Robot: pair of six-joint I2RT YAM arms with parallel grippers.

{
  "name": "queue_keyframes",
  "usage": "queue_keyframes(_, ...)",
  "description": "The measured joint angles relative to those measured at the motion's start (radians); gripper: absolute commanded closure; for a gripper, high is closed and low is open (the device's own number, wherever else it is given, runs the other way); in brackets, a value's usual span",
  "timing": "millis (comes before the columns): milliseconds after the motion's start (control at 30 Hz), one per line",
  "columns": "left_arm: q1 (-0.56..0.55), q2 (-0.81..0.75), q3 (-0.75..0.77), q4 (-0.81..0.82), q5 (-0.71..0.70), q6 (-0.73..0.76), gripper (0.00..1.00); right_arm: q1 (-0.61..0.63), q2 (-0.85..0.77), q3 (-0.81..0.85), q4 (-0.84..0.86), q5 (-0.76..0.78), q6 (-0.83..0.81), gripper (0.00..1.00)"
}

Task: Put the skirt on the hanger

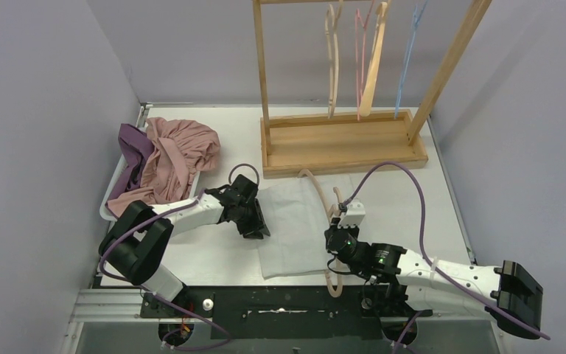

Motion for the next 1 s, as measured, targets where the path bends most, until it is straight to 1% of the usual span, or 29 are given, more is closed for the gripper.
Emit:
queue_keyframes(200, 0.006, -0.027, 0.002, -0.008, 0.009, -0.035, 0.57, 0.018, 0.003, 0.035, -0.005, -0.001, -0.015, 1.00)
queue_keyframes(267, 0.019, -0.057, 0.006, -0.010, 0.009, -0.045, 0.56, 0.020, 0.006, 0.054, -0.016, -0.010, -0.030, 1.00)
queue_keyframes(400, 0.072, -0.174, 0.048, -0.008, 0.005, -0.051, 0.54, 0.026, 0.006, 0.122, -0.063, -0.029, -0.067, 1.00)
queue_keyframes(500, 0.113, -0.281, 0.109, 0.012, -0.002, -0.024, 0.48, 0.026, -0.003, 0.214, -0.083, -0.041, -0.109, 1.00)
queue_keyframes(633, 0.148, -0.404, 0.224, 0.067, -0.018, 0.087, 0.42, 0.028, -0.011, 0.368, -0.121, -0.087, -0.178, 1.00)
queue_keyframes(767, 0.149, -0.485, 0.318, 0.122, -0.003, 0.259, 0.33, 0.031, 0.009, 0.538, -0.187, -0.167, -0.254, 1.00)
queue_keyframes(867, 0.149, -0.518, 0.367, 0.145, 0.046, 0.397, 0.31, 0.031, 0.041, 0.650, -0.249, -0.233, -0.312, 1.00)
queue_keyframes(1000, 0.149, -0.554, 0.388, 0.166, 0.170, 0.620, 0.31, 0.031, 0.069, 0.748, -0.347, -0.329, -0.390, 1.00)
